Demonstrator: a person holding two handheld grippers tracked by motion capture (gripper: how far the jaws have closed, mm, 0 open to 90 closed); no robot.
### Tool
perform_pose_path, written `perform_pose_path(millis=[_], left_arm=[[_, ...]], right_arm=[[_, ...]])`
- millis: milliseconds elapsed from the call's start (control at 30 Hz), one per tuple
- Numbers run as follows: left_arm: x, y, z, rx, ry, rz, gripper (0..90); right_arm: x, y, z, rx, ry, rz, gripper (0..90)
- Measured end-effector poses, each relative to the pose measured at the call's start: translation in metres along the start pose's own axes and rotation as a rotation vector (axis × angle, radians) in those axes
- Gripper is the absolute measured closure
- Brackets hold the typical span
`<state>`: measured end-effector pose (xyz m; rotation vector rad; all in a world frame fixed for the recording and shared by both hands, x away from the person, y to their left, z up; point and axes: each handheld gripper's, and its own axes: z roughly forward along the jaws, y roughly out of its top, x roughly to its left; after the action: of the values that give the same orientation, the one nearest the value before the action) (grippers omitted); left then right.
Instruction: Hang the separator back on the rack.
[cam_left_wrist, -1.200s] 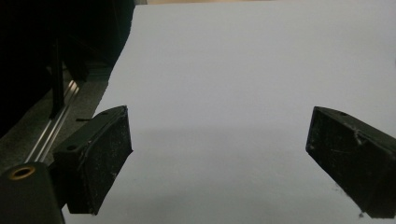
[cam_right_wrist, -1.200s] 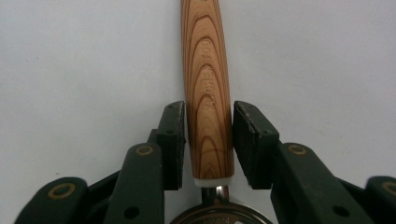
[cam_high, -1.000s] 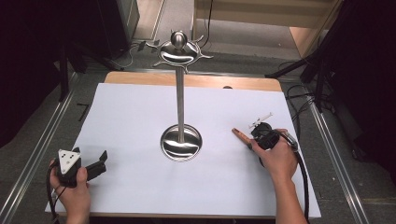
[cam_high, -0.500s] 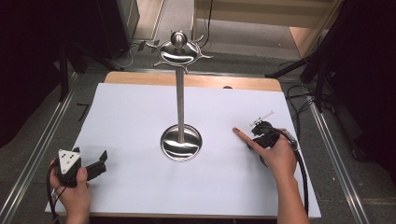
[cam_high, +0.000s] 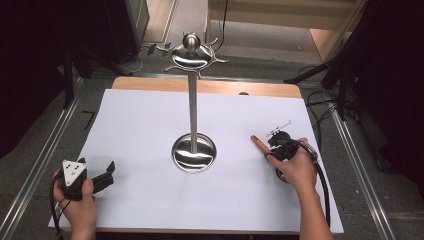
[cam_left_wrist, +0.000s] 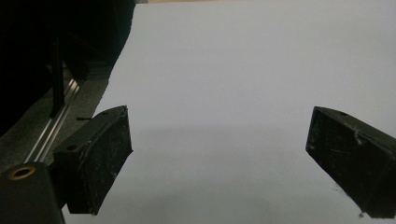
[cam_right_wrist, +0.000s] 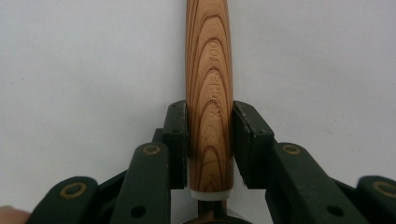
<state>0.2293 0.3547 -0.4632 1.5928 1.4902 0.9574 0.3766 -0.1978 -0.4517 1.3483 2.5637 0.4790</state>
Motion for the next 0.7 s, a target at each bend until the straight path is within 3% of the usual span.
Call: perform_pose_path(millis=[67,300,400,500,700], left_arm=[[0.000,0.000,0.000,0.001,0.000,0.000,7.6],[0.000,0.000,0.000,0.002,-0.002,0.007,7.6],[0.000,0.000,0.000,0.002,0.000,0.007,7.6],[0.000,0.000,0.000,0.003,0.002,0.009,7.5],[0.000,0.000,0.000,0.003,0.002,0.010,7.6]], right_arm=[[0.001,-0.002,-0.001,-0.018,-0.004,-0.017,70.1],[0.006,-0.005,-0.012,-0.143,0.019,0.006,70.3],[0.008,-0.005,-0.015,-0.170,0.019,-0.003,70.3],[0.011,-0.005,-0.022,-0.226,0.050,0.002,70.3],[0.017,-0.003,-0.029,-0.288,0.097,-0.006,70.3]])
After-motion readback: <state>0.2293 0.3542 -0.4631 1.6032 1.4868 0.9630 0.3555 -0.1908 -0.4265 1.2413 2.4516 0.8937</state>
